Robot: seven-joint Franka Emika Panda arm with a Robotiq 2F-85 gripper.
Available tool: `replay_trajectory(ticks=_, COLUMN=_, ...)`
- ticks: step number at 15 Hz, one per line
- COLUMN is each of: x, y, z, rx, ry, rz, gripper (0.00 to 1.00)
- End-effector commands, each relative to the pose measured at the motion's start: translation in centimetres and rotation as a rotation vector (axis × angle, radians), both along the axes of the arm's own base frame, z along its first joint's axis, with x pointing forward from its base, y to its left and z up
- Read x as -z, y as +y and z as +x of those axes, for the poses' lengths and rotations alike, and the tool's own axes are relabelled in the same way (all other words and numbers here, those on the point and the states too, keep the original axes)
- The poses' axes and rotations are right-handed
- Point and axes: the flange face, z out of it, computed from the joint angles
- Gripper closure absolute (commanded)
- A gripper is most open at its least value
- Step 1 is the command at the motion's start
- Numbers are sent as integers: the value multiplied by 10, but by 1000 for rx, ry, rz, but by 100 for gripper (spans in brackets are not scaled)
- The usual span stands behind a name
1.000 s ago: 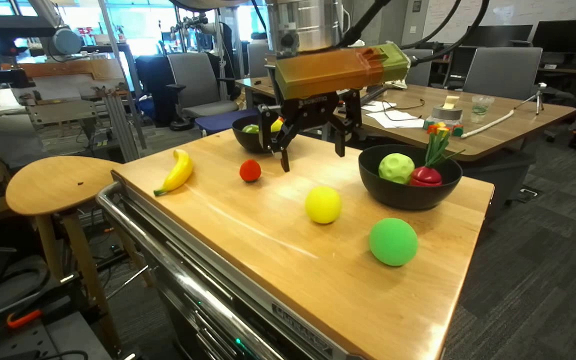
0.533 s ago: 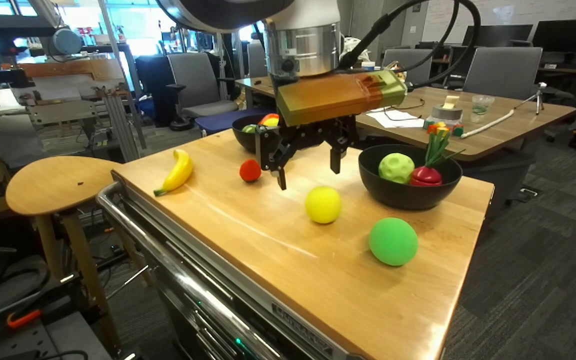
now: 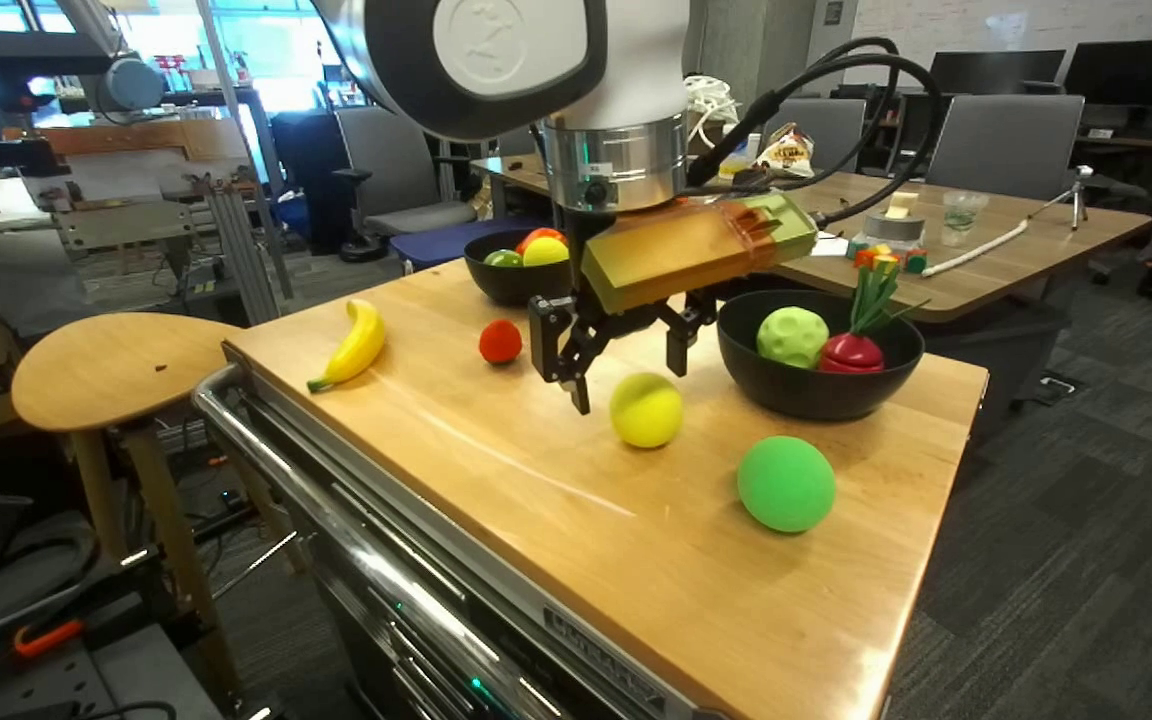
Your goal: Pick up all the fruits from the table and put 5 fruits in the bowl to the right and 4 fruits into the bowl to the left
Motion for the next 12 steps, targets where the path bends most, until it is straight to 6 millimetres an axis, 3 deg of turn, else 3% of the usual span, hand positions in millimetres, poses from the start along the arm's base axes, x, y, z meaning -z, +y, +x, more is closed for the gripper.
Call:
replay_trajectory(ticks=1, x=4, y=-4, z=7, rx=-28, ry=-33, rz=-18, gripper=26)
replay_trajectory(ticks=2, x=5, y=-4, z=8, rx=-33, ry=-38, rz=-23, gripper=30)
replay_trajectory(ticks=5, x=4, y=-2, z=11, rx=-48, ry=-49, rz=-36, gripper=57)
replay_trajectory(ticks=8, x=-6, y=2, z=15, rx=-68, ry=-72, rz=-44, gripper=75)
replay_trajectory(ticks=10, x=-27, y=9, z=23, rx=-89, ry=-100, rz=-32, gripper=80)
replay_trajectory(ticks=12, x=-62, y=16, z=37, rx=-89, ry=-156, rz=0, gripper=82)
